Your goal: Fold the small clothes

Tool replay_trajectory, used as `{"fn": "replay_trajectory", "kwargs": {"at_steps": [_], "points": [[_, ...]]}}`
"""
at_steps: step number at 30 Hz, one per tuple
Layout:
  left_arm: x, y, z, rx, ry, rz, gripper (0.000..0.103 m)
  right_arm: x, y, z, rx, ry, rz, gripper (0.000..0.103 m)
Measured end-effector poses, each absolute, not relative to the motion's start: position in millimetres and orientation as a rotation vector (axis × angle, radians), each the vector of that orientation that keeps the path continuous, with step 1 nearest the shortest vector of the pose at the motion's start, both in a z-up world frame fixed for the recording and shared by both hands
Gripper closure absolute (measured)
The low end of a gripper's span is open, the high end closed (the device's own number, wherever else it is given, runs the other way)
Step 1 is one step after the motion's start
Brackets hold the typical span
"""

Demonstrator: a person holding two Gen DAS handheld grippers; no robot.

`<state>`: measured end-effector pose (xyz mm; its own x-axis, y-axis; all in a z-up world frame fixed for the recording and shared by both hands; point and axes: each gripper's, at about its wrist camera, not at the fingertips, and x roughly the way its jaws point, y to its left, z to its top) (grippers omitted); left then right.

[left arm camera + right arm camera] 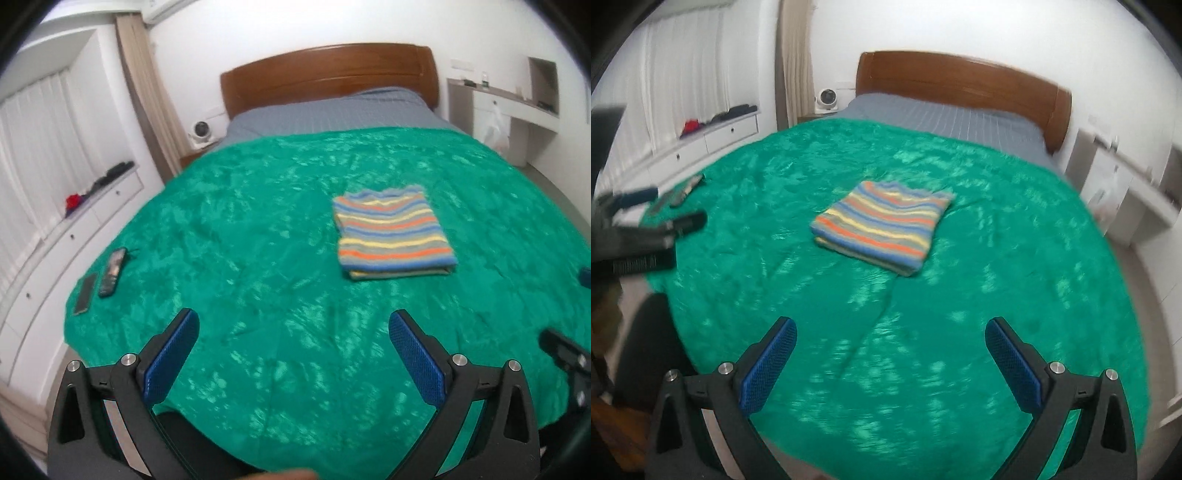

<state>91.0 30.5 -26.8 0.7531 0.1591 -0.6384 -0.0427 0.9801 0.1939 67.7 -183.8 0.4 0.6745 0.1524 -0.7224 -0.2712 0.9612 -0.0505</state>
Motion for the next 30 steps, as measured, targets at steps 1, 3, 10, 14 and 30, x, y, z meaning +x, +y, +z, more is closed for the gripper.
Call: {"fn": "replay_trajectory", "kwargs": {"at_steps": [1, 3, 10, 14, 30], "points": [[89.4, 28.6, -27.1, 0.171, 0.721, 0.103, 0.000, 68.9, -187.0, 1.3, -0.129, 0.812, 0.223, 0.002], [88.6, 23.8, -29.8, 0.168, 0.749, 0.082, 0.000, 69.2, -192.3, 4.1, -0.089, 0.829, 0.194, 0.002], [85.5, 8.9, -33.4, 0.176, 0.796, 0.022, 0.000, 56.5, -211.0, 21.7, -0.026, 0.833, 0.132, 0.001], [82.9, 4.9, -32.3, 0.151, 0.811, -0.004, 0.000, 54.6, -209.5, 24.4, -0.024, 0.840, 0.138, 0.001], [86.0, 4.4, -0.9, 0.122, 0.779, -0.009, 0.000, 60.2, -202.5, 46.3, -0.060, 0.792, 0.103, 0.001]]}}
